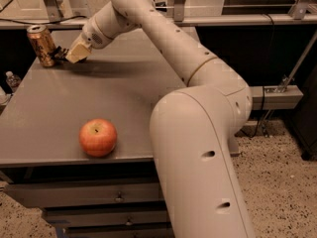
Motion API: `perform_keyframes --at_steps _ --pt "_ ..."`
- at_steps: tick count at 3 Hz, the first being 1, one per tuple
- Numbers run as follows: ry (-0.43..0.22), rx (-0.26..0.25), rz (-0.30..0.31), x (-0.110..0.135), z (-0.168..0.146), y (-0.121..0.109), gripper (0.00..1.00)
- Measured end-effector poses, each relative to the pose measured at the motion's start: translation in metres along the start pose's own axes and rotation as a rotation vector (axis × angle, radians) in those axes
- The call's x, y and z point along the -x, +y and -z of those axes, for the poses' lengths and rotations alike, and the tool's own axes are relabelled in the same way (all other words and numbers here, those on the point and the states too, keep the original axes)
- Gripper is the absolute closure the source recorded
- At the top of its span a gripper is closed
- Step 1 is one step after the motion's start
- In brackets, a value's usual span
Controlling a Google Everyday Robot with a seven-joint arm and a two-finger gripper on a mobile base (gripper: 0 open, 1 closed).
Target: Move rxbar chocolate near orange can
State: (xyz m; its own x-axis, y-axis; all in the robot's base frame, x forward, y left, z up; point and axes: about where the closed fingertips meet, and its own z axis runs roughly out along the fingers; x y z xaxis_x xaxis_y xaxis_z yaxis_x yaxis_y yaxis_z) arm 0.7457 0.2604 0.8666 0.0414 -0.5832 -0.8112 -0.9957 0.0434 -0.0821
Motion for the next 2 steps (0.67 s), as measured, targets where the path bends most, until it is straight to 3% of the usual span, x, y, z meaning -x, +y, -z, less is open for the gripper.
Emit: perform_keyframes --at_steps 1,2 --pt "-0.011 0.008 0.002 0.0036 0.0012 0.0018 0.14" --pt "-0.015 0.014 0.002 0.0055 0.0025 0.003 0.0"
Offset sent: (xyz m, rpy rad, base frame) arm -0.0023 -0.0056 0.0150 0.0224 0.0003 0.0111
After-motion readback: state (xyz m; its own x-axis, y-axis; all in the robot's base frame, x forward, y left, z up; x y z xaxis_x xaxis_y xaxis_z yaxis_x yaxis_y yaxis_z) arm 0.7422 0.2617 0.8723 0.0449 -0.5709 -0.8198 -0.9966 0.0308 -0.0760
